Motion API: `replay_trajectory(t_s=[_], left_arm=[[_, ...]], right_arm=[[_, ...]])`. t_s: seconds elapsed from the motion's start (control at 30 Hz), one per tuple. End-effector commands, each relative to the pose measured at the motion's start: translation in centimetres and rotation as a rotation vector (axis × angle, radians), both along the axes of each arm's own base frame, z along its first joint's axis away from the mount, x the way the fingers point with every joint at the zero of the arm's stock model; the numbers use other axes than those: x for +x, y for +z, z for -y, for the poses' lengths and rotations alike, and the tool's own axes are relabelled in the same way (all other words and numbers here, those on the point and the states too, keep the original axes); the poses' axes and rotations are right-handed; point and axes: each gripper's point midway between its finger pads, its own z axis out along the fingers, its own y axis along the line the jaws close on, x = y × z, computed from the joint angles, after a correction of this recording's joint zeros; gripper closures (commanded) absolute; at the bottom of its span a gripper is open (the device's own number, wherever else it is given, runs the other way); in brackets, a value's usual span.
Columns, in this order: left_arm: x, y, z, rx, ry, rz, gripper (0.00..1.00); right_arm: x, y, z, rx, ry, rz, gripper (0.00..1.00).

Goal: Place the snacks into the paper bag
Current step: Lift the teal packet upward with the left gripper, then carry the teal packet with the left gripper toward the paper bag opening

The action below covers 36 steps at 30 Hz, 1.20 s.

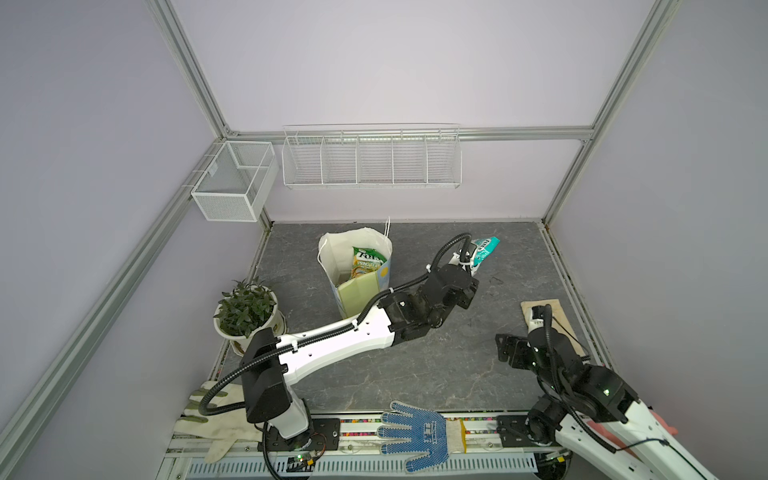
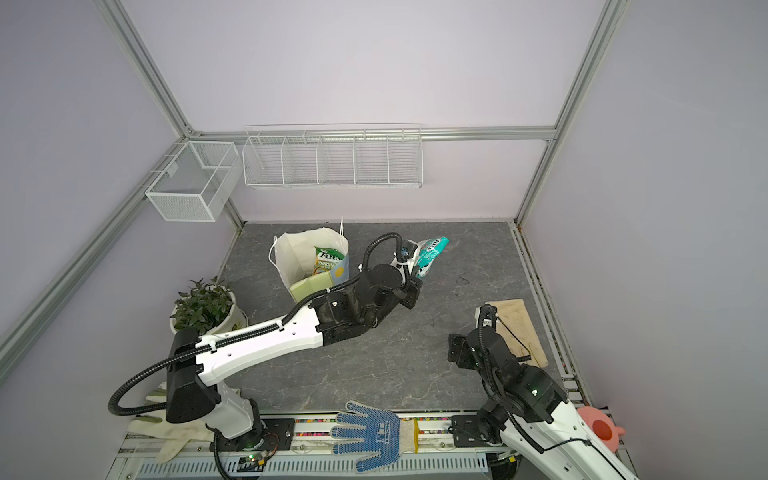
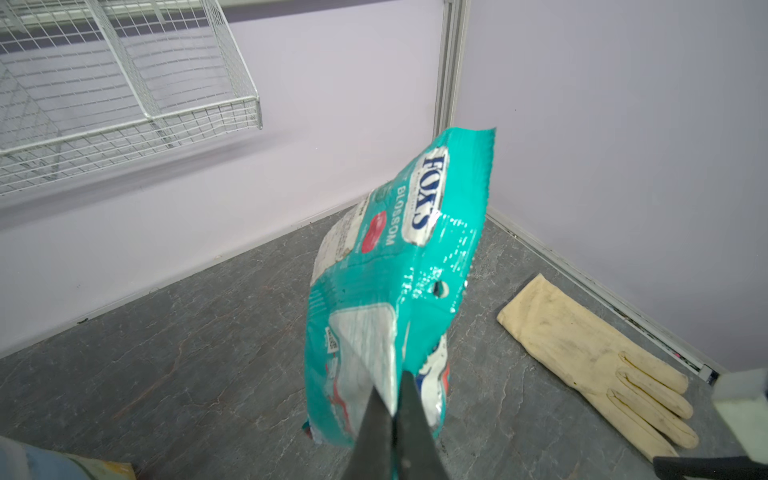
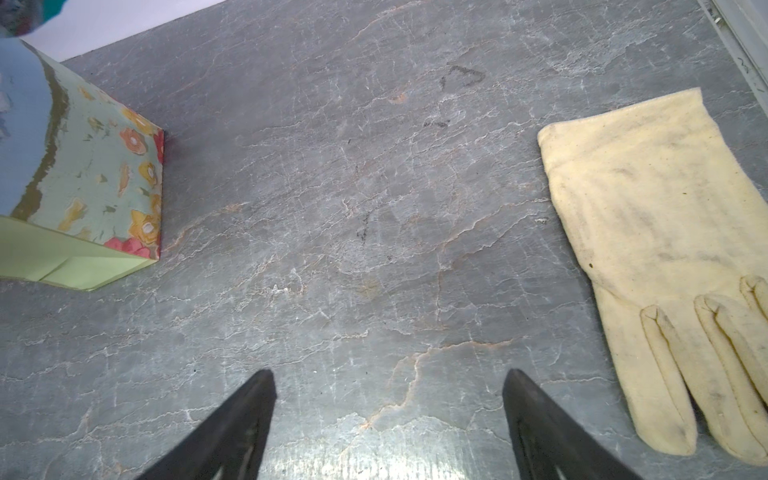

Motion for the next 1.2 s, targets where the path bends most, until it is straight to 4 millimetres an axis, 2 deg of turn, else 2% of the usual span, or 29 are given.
replay_trajectory(t_s=[0.0, 0.67, 1.17], left_arm=[[-0.3, 3.8, -1.1, -0.081, 0.016, 0.067, 1.0], [-1.3, 8.5, -5.8, -0.182, 0.059, 0.158, 1.0], [-0.9, 9.8, -9.7, -0.221, 0.13, 0.21, 1.0]], right_arm=[[0.2, -0.6, -0.6, 0.03, -0.001, -0.016, 0.11], [0.7, -1.4, -1.9, 0.051, 0.023, -0.051, 0.12], [1.3, -1.6, -3.0, 0.057, 0.044, -0.074, 0.11]])
